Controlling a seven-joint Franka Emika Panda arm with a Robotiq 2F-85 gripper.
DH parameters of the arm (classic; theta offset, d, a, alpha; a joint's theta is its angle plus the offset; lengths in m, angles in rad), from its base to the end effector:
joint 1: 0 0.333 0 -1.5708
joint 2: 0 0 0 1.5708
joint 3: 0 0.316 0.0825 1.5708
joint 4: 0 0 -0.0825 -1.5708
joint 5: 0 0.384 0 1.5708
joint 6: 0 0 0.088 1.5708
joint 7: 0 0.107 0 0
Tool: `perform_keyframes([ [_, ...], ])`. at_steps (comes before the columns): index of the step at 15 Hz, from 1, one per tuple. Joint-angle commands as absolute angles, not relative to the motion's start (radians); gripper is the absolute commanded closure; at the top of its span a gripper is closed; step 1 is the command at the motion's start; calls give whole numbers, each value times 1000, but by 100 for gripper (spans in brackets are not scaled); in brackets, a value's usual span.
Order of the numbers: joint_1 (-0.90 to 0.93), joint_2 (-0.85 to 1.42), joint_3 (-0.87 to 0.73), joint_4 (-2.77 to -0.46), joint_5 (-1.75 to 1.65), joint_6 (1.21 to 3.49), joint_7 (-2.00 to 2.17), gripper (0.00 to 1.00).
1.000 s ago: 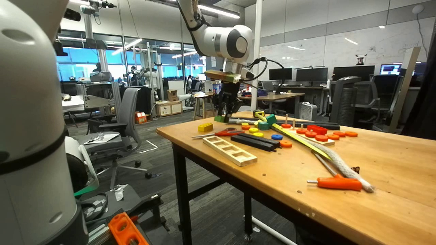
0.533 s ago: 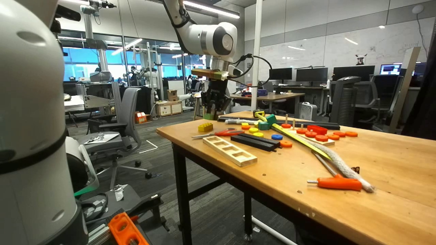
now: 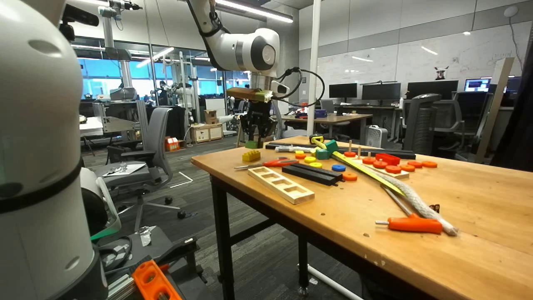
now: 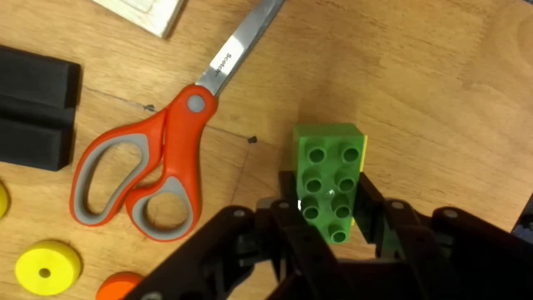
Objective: Stack the green toy on top of the yellow one.
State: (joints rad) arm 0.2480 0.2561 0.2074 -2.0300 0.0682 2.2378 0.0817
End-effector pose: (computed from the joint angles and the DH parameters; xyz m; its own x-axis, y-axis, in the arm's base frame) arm 0.5274 0.2570 0.3204 0.9454 0.3213 -0.0546 0.3150 -0.9439 -0.0995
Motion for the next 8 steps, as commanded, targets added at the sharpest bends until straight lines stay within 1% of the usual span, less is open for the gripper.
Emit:
perform_keyframes([
  [1, 263, 233, 215, -2066, 38, 2303, 91, 86],
  [8, 273, 228, 222, -2089, 25, 2370, 89, 86],
])
